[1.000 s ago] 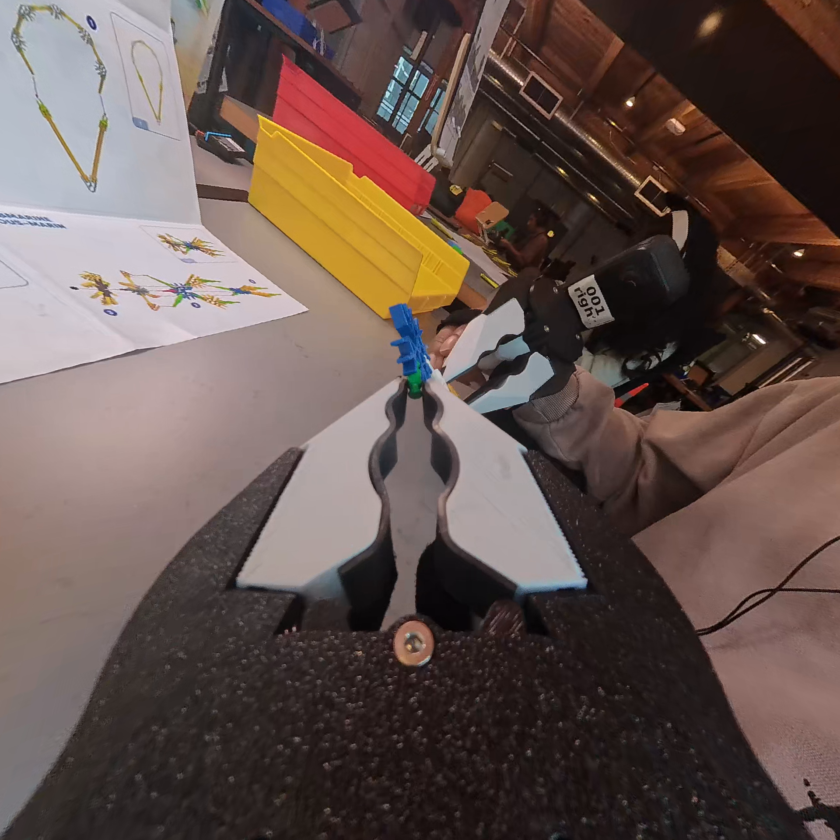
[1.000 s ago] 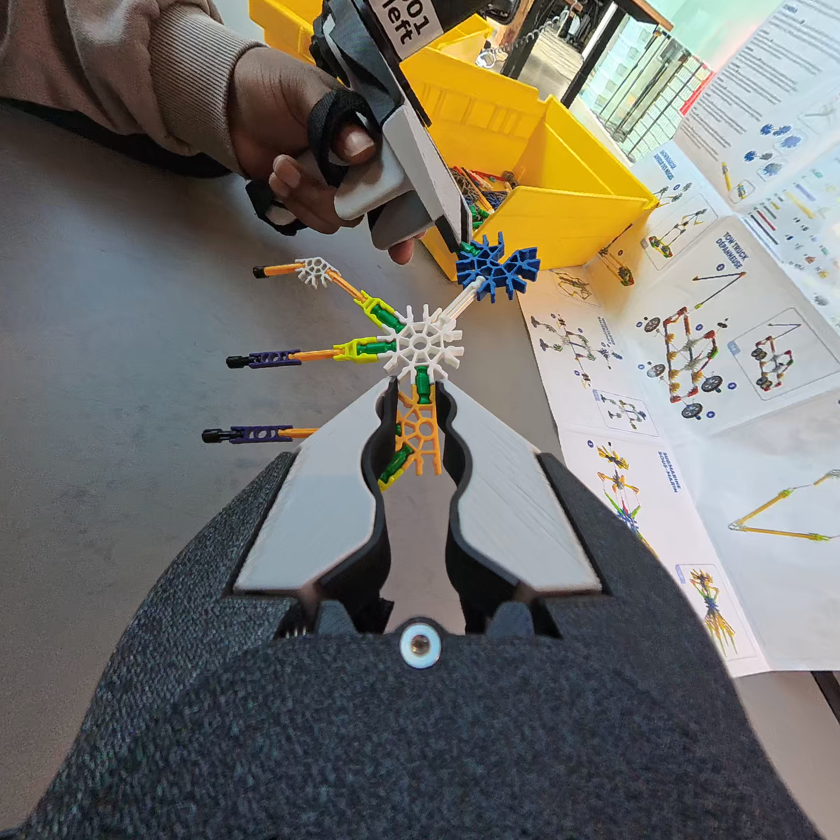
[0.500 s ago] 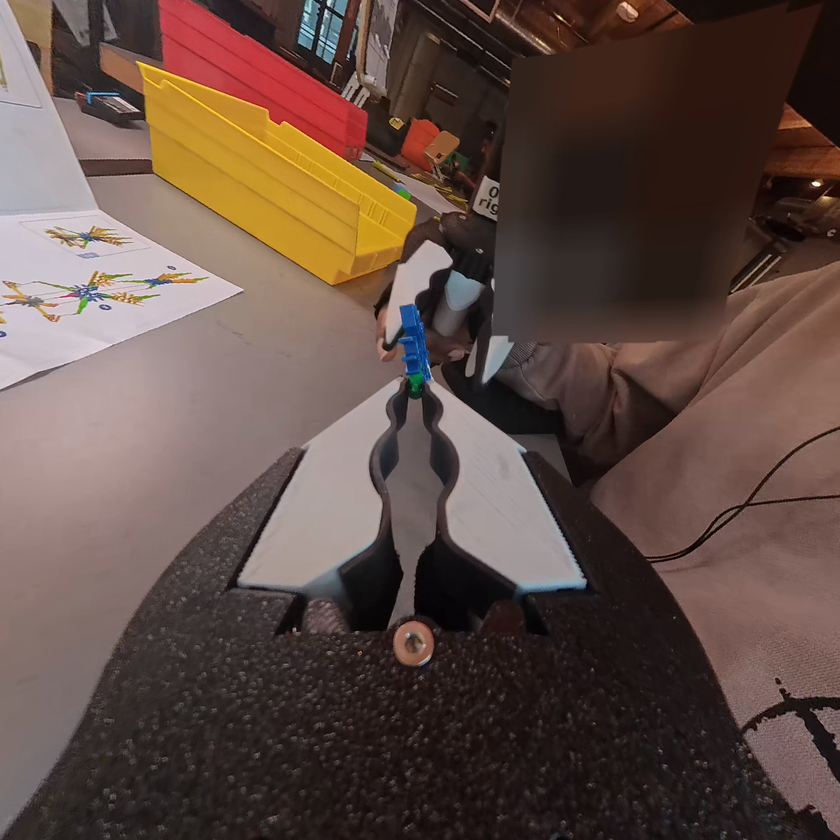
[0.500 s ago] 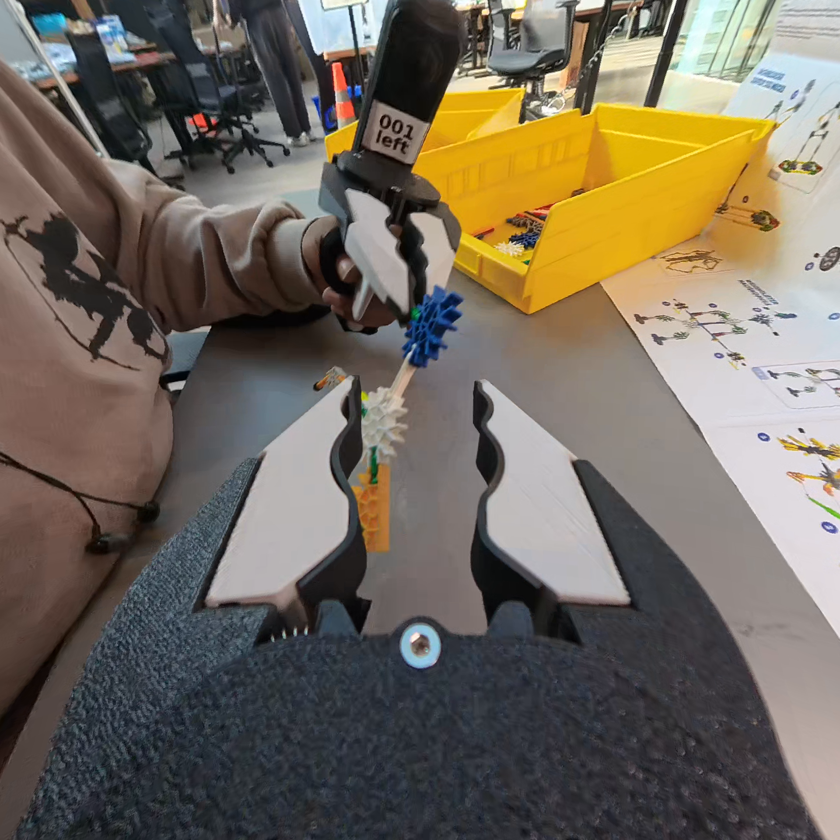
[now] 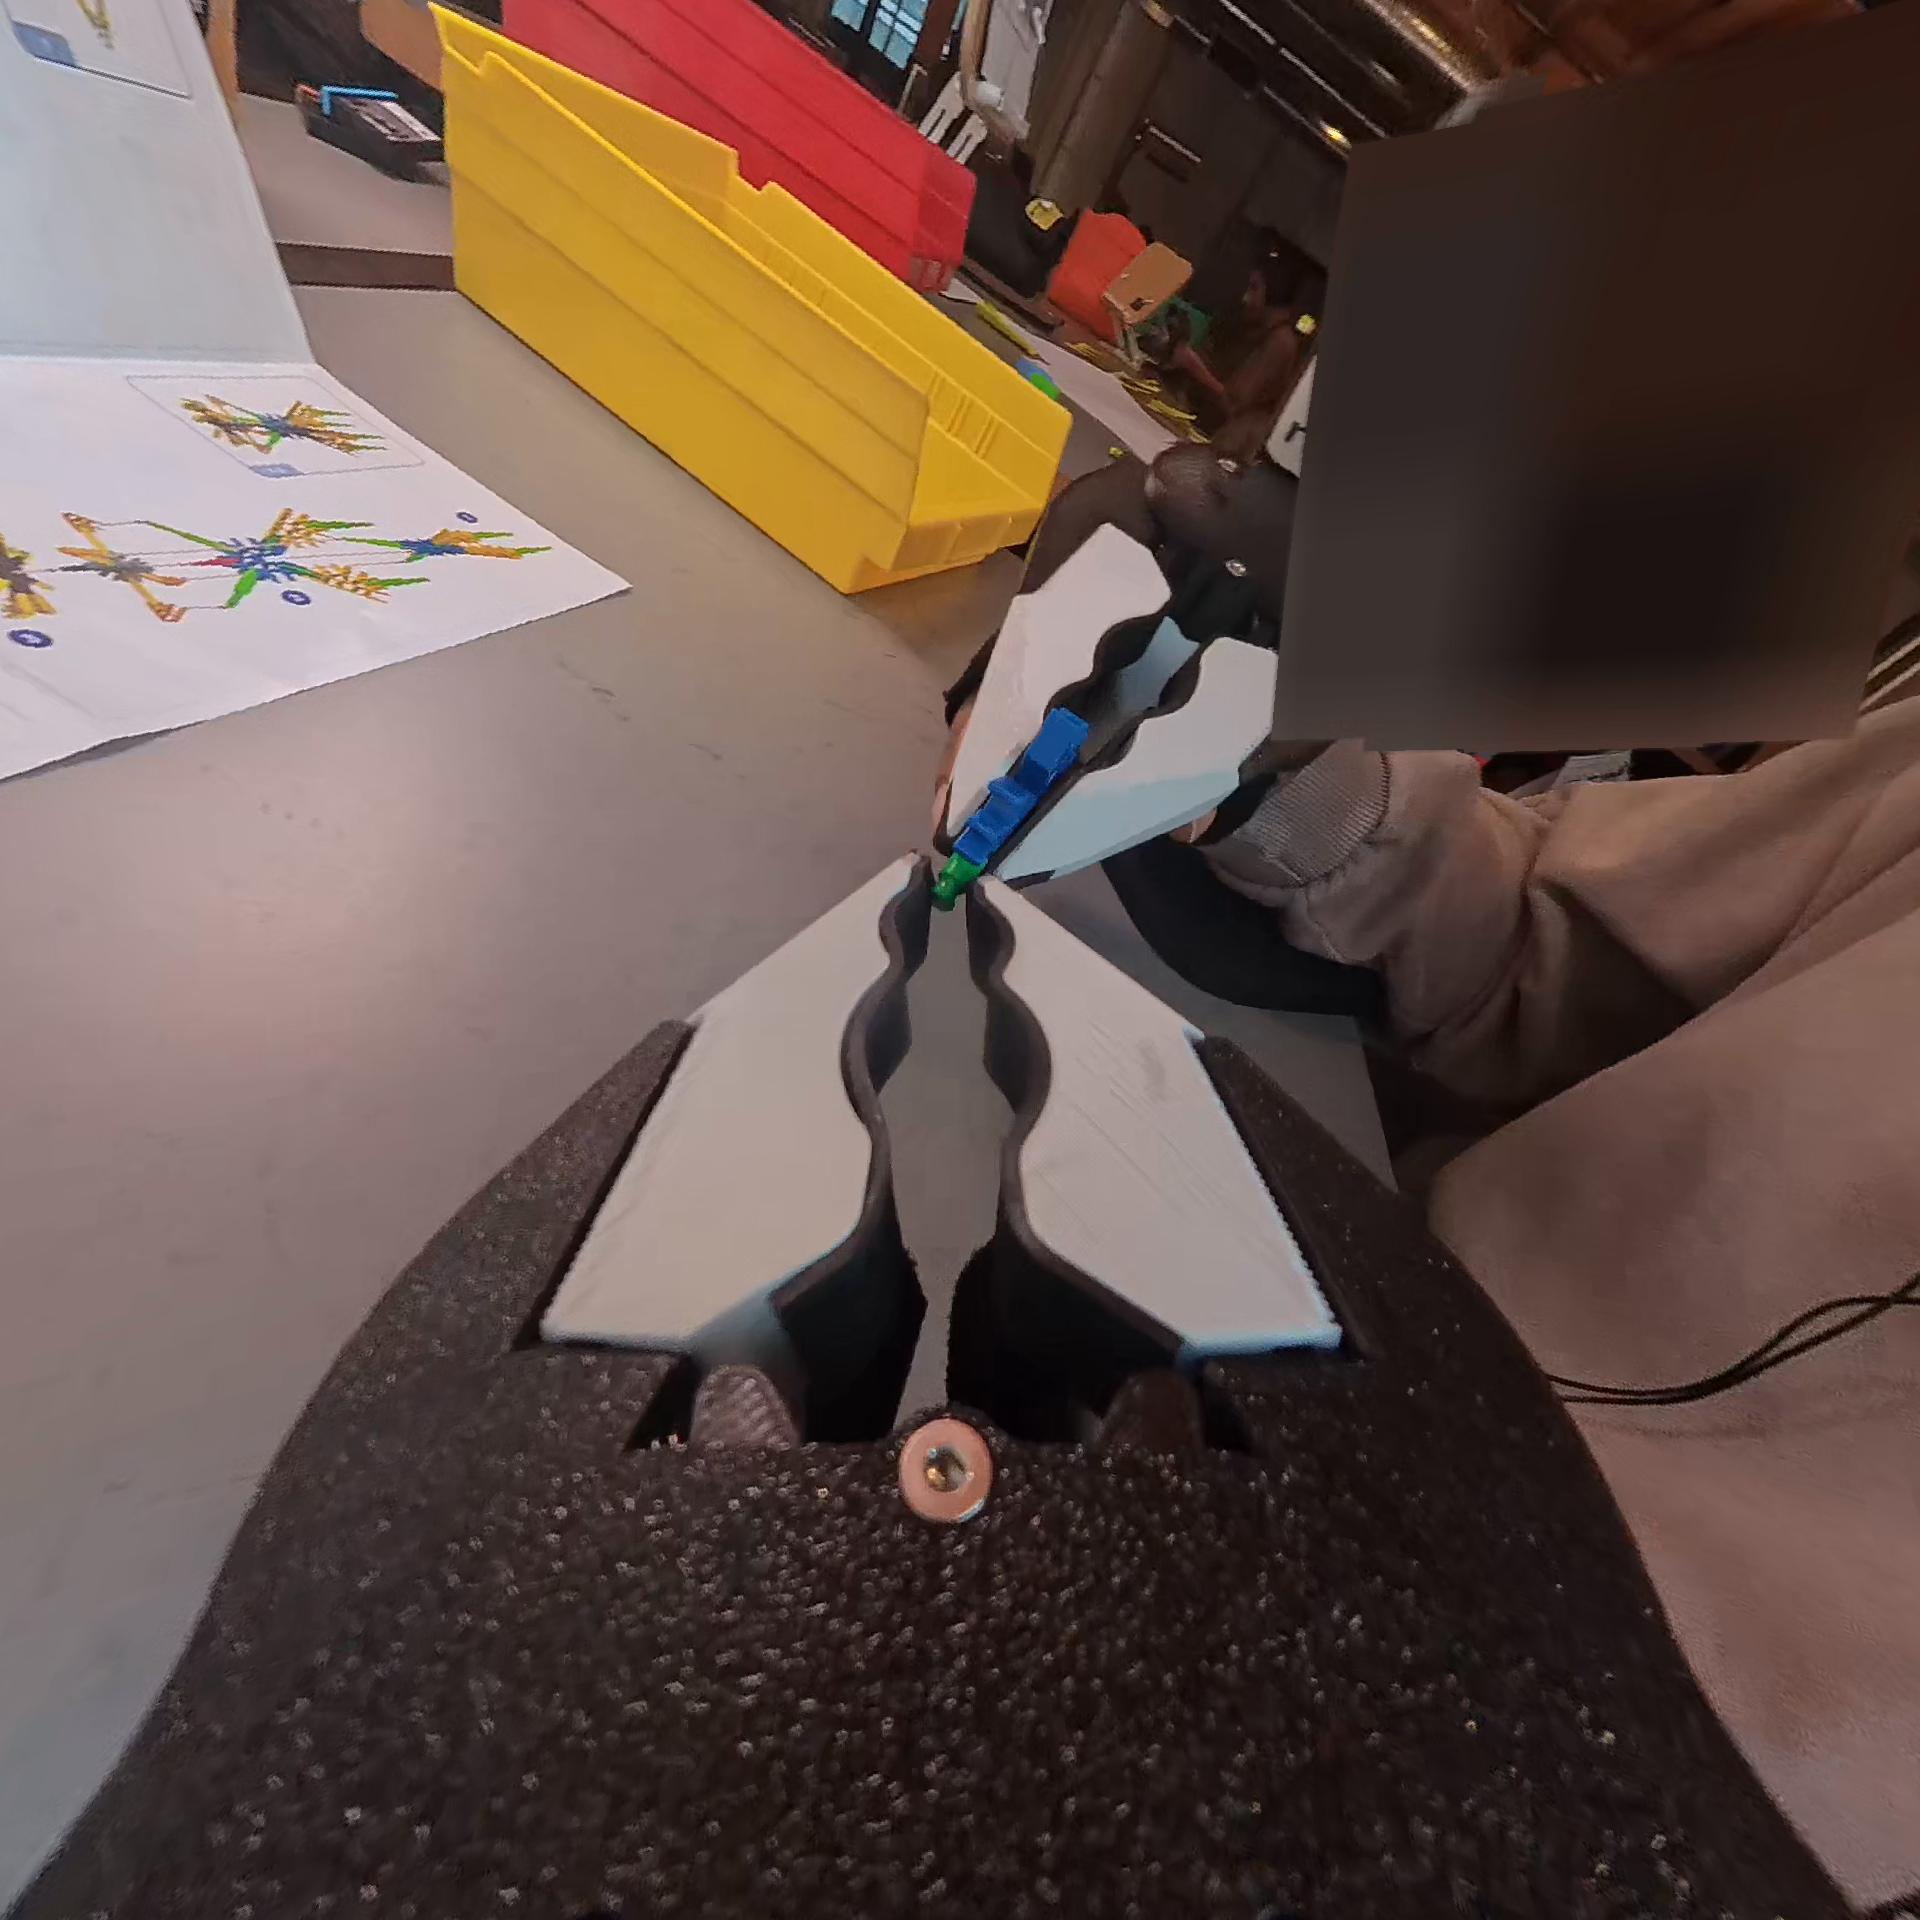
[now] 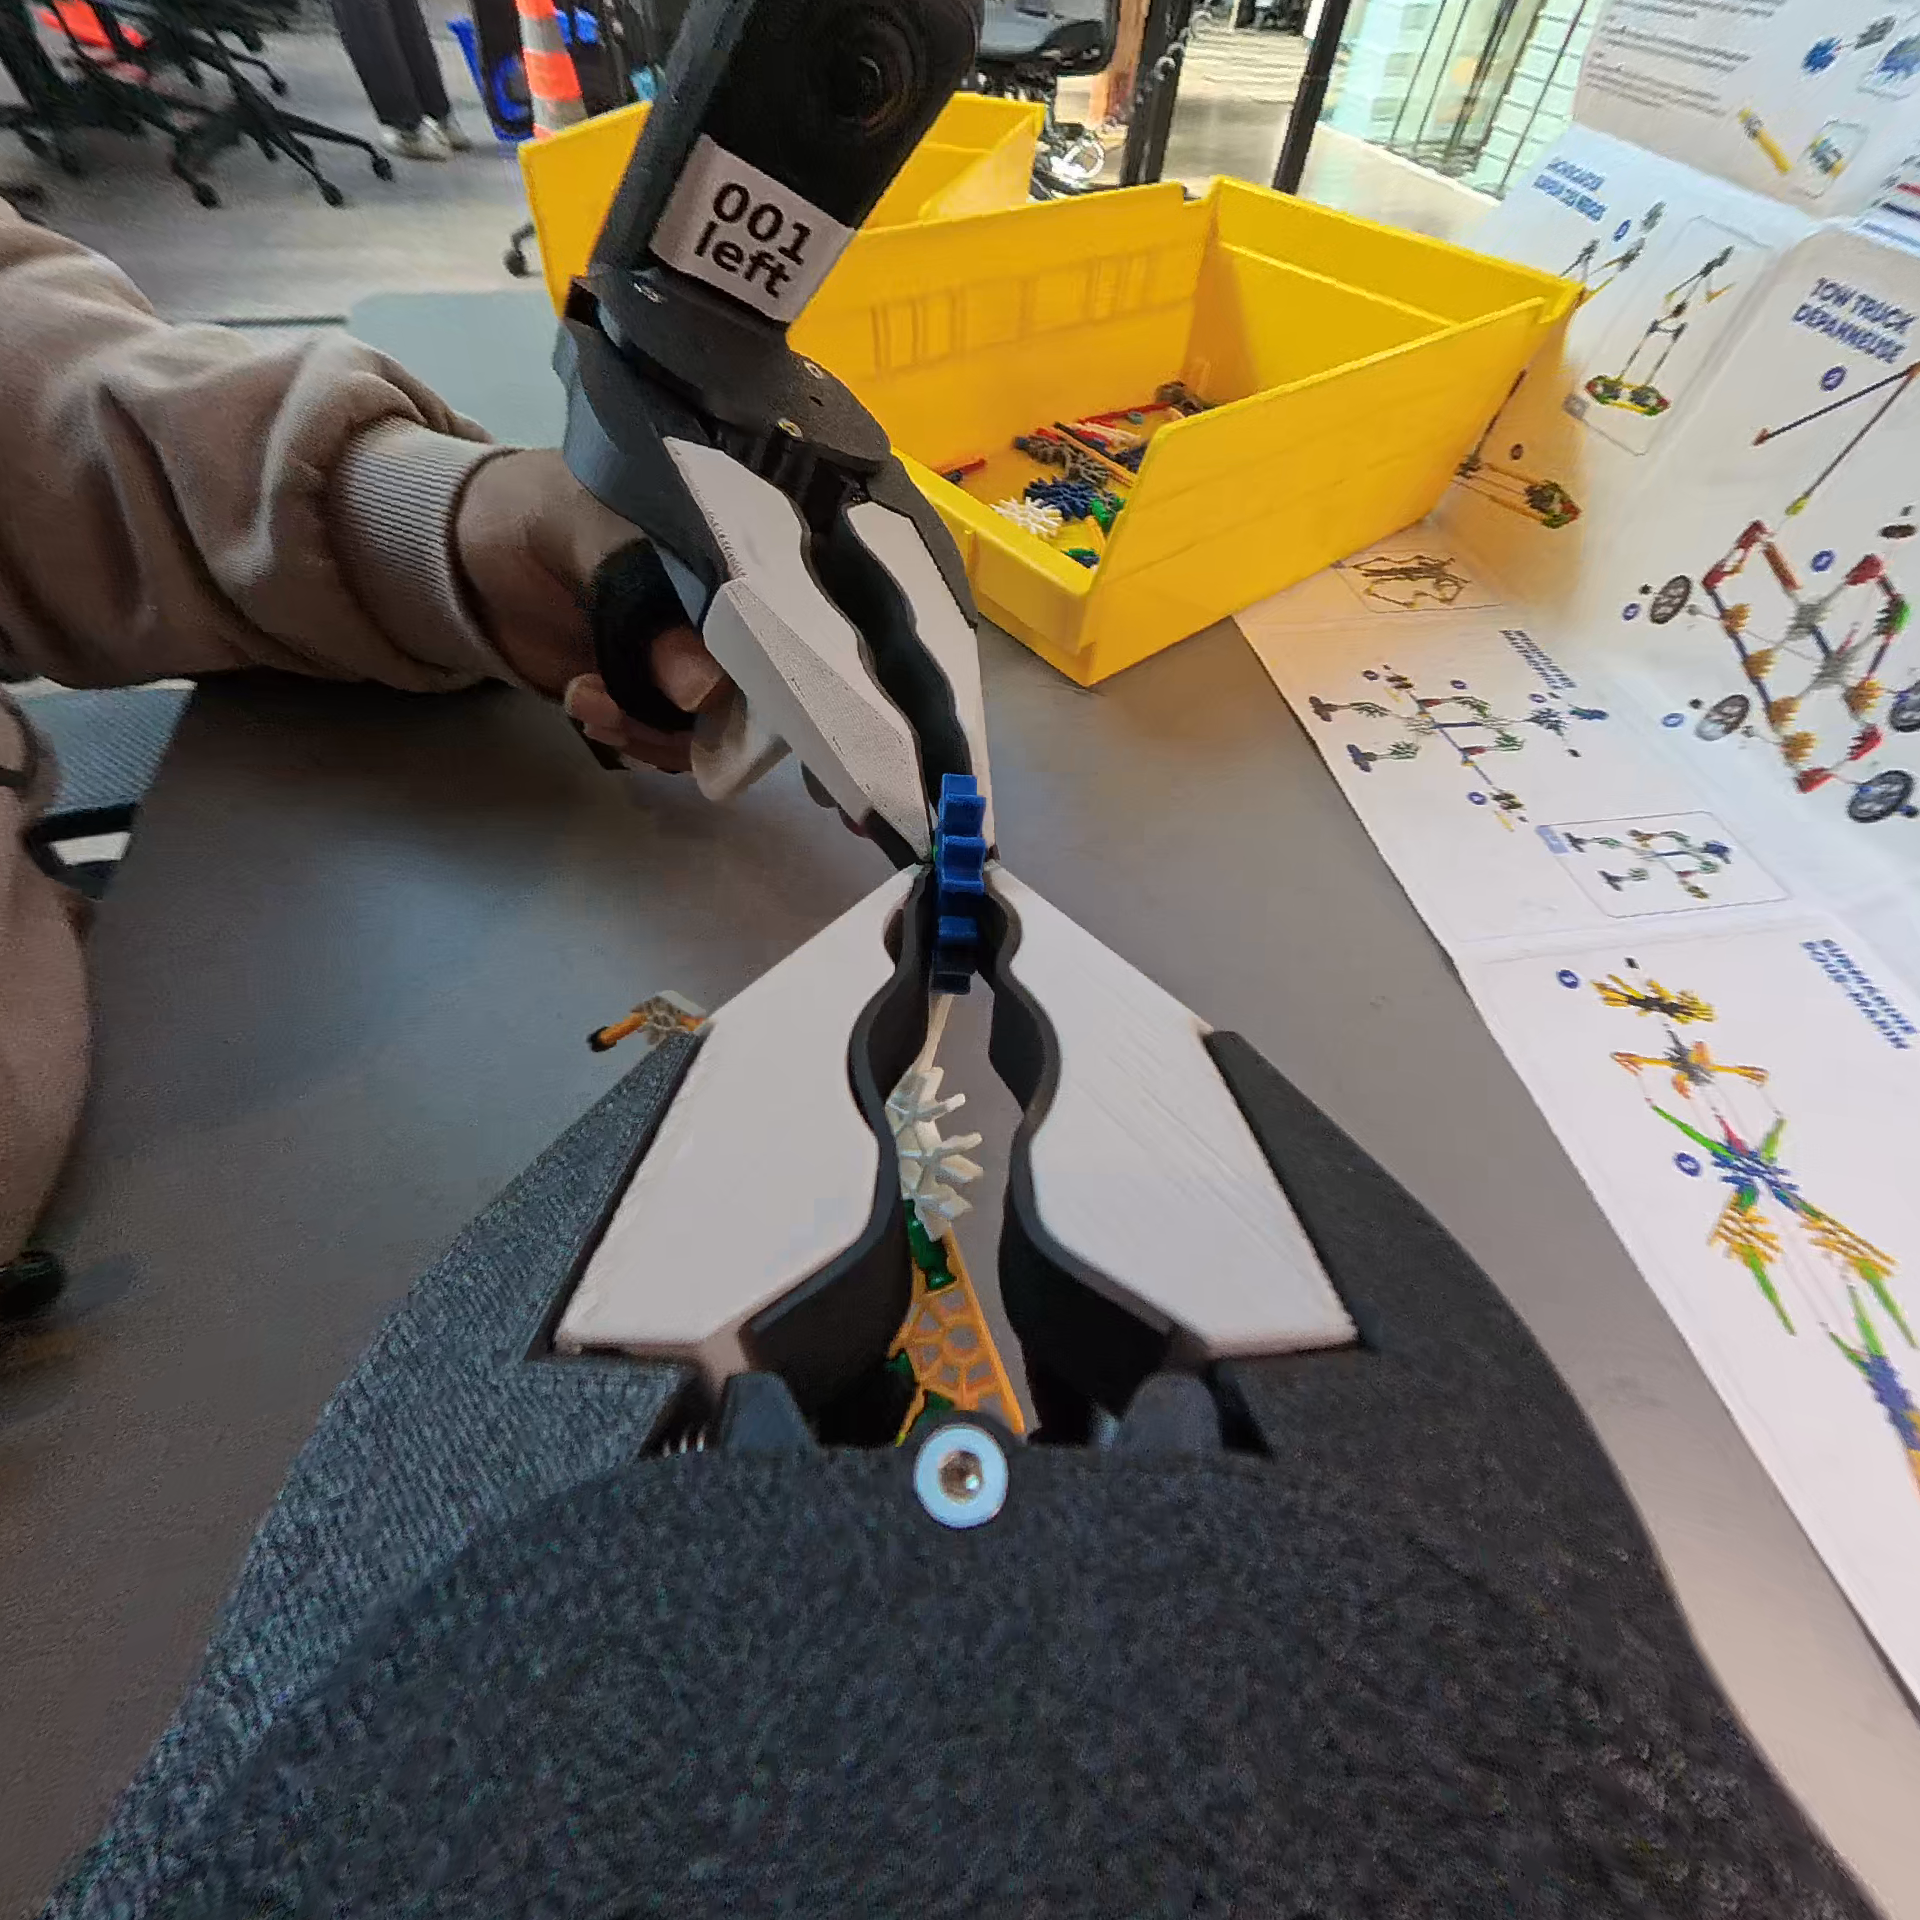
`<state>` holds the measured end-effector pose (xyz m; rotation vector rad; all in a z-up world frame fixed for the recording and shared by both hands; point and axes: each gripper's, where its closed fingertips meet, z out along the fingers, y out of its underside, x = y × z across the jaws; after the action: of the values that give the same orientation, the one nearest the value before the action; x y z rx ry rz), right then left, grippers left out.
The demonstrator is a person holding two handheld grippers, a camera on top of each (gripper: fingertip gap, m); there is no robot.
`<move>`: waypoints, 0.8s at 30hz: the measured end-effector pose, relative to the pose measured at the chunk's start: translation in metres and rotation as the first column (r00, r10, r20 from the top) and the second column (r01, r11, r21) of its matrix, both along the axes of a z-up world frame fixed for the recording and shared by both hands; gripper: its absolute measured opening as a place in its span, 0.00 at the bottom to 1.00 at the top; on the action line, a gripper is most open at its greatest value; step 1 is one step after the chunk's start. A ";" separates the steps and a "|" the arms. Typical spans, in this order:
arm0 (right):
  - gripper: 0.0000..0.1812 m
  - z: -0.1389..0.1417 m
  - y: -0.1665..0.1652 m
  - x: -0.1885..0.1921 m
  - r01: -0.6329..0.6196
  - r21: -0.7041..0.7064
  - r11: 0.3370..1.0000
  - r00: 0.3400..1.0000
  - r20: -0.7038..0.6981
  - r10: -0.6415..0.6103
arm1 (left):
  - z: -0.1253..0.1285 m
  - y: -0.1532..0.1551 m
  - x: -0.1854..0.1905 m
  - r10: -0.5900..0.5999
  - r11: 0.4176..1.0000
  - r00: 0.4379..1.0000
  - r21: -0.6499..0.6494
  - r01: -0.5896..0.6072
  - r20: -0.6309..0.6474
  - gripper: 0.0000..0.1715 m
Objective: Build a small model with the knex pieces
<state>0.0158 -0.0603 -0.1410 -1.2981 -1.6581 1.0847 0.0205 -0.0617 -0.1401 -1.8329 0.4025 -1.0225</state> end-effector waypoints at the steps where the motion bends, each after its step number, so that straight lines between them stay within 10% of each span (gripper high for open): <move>1: 0.02 -0.003 0.003 -0.002 0.024 0.043 0.999 1.000 0.008 -0.025 | -0.003 0.003 -0.002 0.030 1.000 0.999 0.000 -0.030 -0.026 0.03; 7: 0.02 -0.009 0.009 -0.003 0.061 0.057 0.997 0.998 0.024 -0.062 | -0.012 0.011 -0.006 0.136 0.989 0.964 0.094 -0.117 -0.227 0.03; 13: 0.03 0.025 -0.017 0.012 -0.209 -0.377 0.902 0.975 -0.154 0.161 | 0.024 -0.015 0.013 -0.145 0.988 0.981 0.078 0.135 0.129 0.03; 24: 0.06 0.034 -0.022 0.014 -0.267 -0.445 0.855 0.960 -0.206 0.192 | 0.036 -0.018 0.013 -0.151 0.988 0.945 0.060 0.139 0.290 0.02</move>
<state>0.0298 -0.0823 -0.1065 -1.2819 -1.5098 1.7748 0.0331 -0.0795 -0.1037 -1.6019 0.3765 -1.3581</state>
